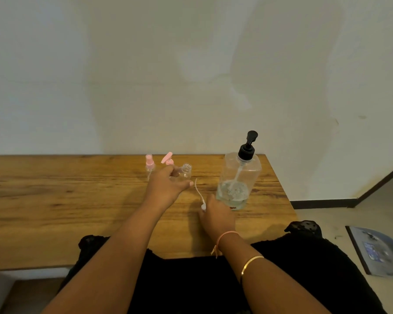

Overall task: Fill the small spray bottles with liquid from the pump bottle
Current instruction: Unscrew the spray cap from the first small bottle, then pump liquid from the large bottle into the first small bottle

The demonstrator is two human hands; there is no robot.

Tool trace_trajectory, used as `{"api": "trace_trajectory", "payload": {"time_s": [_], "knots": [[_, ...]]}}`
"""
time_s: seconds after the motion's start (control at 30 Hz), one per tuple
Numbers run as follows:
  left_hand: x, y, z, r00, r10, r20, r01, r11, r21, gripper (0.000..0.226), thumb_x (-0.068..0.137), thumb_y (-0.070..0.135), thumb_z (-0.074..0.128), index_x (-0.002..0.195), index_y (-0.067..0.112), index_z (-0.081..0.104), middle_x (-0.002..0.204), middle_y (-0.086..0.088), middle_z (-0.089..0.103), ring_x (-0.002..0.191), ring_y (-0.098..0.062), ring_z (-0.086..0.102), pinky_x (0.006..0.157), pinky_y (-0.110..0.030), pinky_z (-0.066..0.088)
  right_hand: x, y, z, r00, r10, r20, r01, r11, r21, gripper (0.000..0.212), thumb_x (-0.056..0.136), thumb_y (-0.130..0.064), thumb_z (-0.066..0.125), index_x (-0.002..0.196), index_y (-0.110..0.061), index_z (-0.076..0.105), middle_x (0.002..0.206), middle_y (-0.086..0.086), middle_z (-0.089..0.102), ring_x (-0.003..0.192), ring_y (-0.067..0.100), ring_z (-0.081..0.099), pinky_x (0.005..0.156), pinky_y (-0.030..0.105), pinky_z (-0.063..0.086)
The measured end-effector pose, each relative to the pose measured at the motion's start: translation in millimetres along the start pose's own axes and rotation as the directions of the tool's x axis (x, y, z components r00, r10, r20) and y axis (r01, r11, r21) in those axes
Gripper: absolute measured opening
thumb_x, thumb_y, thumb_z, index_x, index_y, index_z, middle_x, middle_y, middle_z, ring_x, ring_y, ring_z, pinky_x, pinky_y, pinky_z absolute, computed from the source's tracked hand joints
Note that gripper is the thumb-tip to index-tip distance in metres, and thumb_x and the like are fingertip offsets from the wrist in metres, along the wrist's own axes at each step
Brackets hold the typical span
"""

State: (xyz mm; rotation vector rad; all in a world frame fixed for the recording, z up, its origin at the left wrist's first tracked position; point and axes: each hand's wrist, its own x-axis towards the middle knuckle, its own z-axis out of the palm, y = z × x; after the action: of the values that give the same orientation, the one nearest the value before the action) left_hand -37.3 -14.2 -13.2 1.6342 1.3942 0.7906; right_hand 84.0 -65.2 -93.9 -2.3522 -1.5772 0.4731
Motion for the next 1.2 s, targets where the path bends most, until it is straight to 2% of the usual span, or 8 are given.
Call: {"api": "trace_trajectory", "payload": {"time_s": [0.17,0.4,0.53,0.67,0.77,0.93,1.1,1.2], "knots": [[1.0,-1.5,2.7,0.999,0.029,0.017,-0.029,1.0,0.001,0.049,0.074,0.016,0.076,0.119,0.01,0.058,0.122,-0.005,0.058,0.101,-0.01,0.049,0.085,-0.025,0.04,-0.4,2.1,-2.2,1.0,-0.018,-0.015,0.018,1.0,-0.004,0.028,0.094,-0.032,0.048,0.11,-0.009,0.051,0.109,0.01,0.064,0.101,0.03,0.061,0.079,0.035,0.048],[2.0,-2.0,7.7,0.998,0.058,0.02,-0.06,0.994,0.095,0.045,0.075,0.021,0.076,0.116,0.013,0.059,0.116,-0.003,0.058,0.1,-0.013,0.051,0.083,-0.028,0.042,-7.0,-7.4,-21.3,0.989,-0.096,-0.115,0.08,0.988,-0.134,0.038,0.098,-0.043,0.038,0.108,-0.01,0.055,0.107,0.009,0.061,0.095,0.027,0.061,0.072,0.034,0.045],[4.8,0.0,10.7,0.997,0.079,-0.009,-0.078,0.99,0.116,0.046,0.075,0.026,0.075,0.117,0.015,0.059,0.12,-0.004,0.059,0.104,-0.014,0.054,0.083,-0.028,0.043,-14.8,-18.2,-53.6,0.946,-0.197,-0.257,0.179,0.979,-0.093,0.028,0.098,-0.035,0.039,0.092,-0.013,0.054,0.093,0.006,0.061,0.077,0.024,0.06,0.053,0.03,0.035],[2.2,11.0,16.3,0.992,0.118,-0.045,-0.113,0.989,0.1,0.042,0.079,0.033,0.07,0.116,0.018,0.058,0.119,0.0,0.057,0.099,-0.012,0.055,0.07,-0.023,0.042,-27.1,-21.3,-94.0,0.829,-0.351,-0.436,0.374,0.927,-0.036,0.021,0.093,-0.029,0.05,0.077,-0.015,0.05,0.076,0.0,0.058,0.062,0.014,0.05,0.051,0.029,0.041],[-1.2,22.0,22.6,0.99,0.136,-0.03,-0.133,0.989,0.067,0.038,0.08,0.034,0.068,0.114,0.02,0.057,0.114,0.005,0.057,0.098,-0.014,0.056,0.068,-0.026,0.041,-33.0,-14.0,-123.3,0.681,-0.422,-0.598,0.524,0.851,-0.004,0.018,0.089,-0.028,0.052,0.079,-0.014,0.058,0.071,-0.006,0.059,0.053,0.002,0.04,0.05,0.023,0.042],[-0.6,37.7,36.7,0.993,0.114,-0.015,-0.115,0.993,-0.037,0.017,0.082,0.025,0.062,0.095,0.018,0.053,0.09,0.009,0.057,0.079,-0.008,0.052,0.061,-0.025,0.041,-24.9,8.3,-156.7,0.537,-0.352,-0.767,0.592,0.805,0.046,0.013,0.083,-0.01,0.055,0.093,-0.008,0.063,0.091,0.002,0.061,0.067,0.008,0.049,0.056,0.023,0.046],[2.1,50.7,53.0,0.991,0.13,-0.007,-0.13,0.985,-0.111,0.017,0.084,0.027,0.059,0.094,0.016,0.05,0.083,0.003,0.056,0.075,-0.015,0.053,0.063,-0.029,0.044,-5.6,23.4,-165.6,0.695,-0.315,-0.646,0.546,0.816,0.19,0.04,0.086,-0.009,0.047,0.123,-0.014,0.059,0.133,0.001,0.052,0.124,0.019,0.044,0.094,0.041,0.048],[6.7,55.0,61.7,0.989,0.149,0.008,-0.147,0.984,-0.104,0.032,0.075,0.036,0.072,0.091,0.019,0.051,0.096,0.003,0.059,0.089,-0.015,0.057,0.075,-0.034,0.049,3.7,29.5,-168.9,0.8,-0.342,-0.494,0.529,0.789,0.311,0.04,0.093,-0.007,0.049,0.132,-0.015,0.053,0.143,-0.006,0.045,0.133,0.008,0.036,0.101,0.044,0.046]]}}
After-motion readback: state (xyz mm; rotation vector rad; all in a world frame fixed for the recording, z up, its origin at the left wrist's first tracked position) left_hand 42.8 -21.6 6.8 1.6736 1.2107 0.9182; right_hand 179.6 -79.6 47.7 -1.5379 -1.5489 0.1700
